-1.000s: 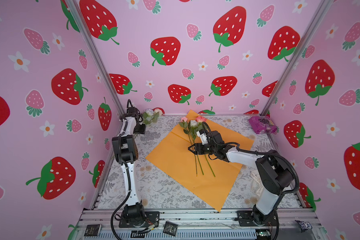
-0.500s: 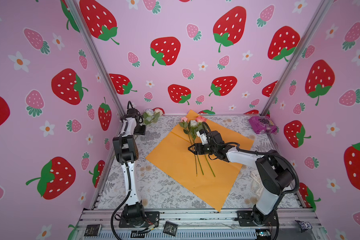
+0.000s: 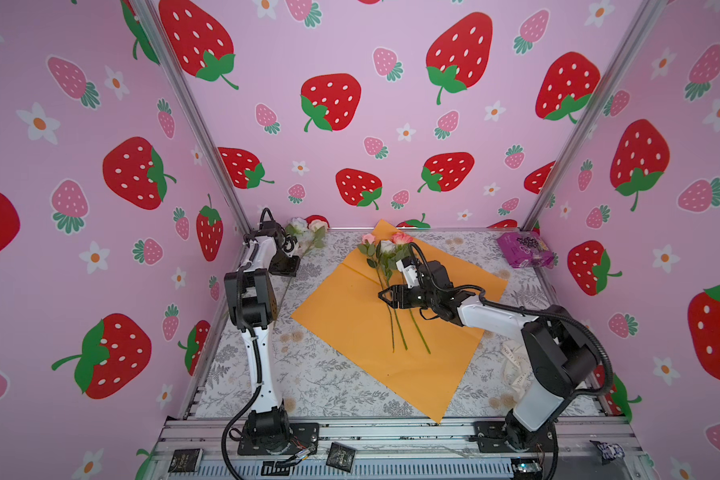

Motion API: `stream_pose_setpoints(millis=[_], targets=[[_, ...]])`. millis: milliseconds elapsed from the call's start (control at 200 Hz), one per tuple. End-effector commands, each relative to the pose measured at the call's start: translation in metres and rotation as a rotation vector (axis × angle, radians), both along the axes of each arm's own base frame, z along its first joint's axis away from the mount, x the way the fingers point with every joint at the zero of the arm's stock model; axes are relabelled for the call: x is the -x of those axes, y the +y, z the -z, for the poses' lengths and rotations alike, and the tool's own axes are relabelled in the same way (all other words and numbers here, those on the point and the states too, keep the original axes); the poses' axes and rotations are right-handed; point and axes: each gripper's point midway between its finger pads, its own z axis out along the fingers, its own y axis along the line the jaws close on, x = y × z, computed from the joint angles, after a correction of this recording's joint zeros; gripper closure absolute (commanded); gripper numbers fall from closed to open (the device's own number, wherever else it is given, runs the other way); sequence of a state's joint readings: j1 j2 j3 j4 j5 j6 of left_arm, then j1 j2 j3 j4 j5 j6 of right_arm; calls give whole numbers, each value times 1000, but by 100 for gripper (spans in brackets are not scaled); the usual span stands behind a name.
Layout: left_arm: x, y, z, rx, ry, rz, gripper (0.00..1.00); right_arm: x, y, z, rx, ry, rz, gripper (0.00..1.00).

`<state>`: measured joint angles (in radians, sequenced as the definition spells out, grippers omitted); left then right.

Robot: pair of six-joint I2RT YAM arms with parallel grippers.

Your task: Tie the bouquet of fake flowers

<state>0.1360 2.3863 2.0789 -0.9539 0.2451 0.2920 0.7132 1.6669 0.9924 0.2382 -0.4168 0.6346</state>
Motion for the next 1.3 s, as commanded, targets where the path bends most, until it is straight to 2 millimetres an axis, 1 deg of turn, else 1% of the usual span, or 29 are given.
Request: stream_pose_setpoints(millis=[0,65,85,90,100,105,110,120,205,260,315,370,420,485,520,575,615,645,695,815,885,1000,1055,1170,1296], targets=[[10,-41,-56,144,-67,40,100,0,-18,-19,1,-62,74,34],[20,-53,-73,195,-67,5,100,3,-33,-24,9,-87,115,34],[24,-55,-75,206,-61,-18,100,3,-38,-25,13,-93,132,34],[23,-56,-79,212,-69,-23,100,3,-40,-25,14,-95,138,34],[25,-58,-81,221,-70,-35,100,3,-42,-24,19,-95,146,33],[27,-59,-79,227,-62,-42,100,3,-44,-25,20,-97,151,33],[26,-60,-83,235,-74,-44,100,3,-47,-26,20,-101,162,33],[27,-62,-85,249,-74,-56,100,3,-49,-26,20,-102,168,33],[39,-93,-105,423,-86,-111,100,4,-76,-29,23,-117,254,33],[45,-107,-108,482,-81,-191,100,3,-94,-28,29,-109,302,32],[50,-129,-113,564,-69,-214,100,2,-109,-29,24,-108,334,32],[54,-146,-110,613,-32,-280,100,3,-120,-30,22,-107,355,32],[56,-172,-110,680,-14,-276,100,4,-129,-31,28,-104,374,32],[60,-205,-103,715,11,-286,100,6,-136,-31,32,-106,380,32],[63,-226,-99,724,24,-272,100,8,-139,-31,33,-107,385,32],[67,-252,-88,718,44,-297,100,9,-142,-31,34,-105,392,32],[68,-273,-85,730,37,-284,100,10,-145,-30,33,-105,397,32],[69,-284,-82,716,32,-289,100,11,-145,-30,29,-104,395,32],[70,-301,-82,695,7,-279,100,13,-145,-30,25,-99,393,32],[68,-333,-82,693,-46,-293,100,17,-144,-29,19,-90,381,32],[68,-344,-71,676,-38,-315,100,18,-143,-28,17,-87,371,32],[64,-360,-55,707,-29,-337,100,20,-142,-23,25,-76,359,32],[62,-360,-47,684,-39,-355,100,21,-141,-21,25,-70,348,32],[58,-354,-30,619,-83,-408,100,22,-138,-19,26,-60,329,32],[55,-365,-18,631,-62,-391,100,22,-136,-14,32,-48,317,32]])
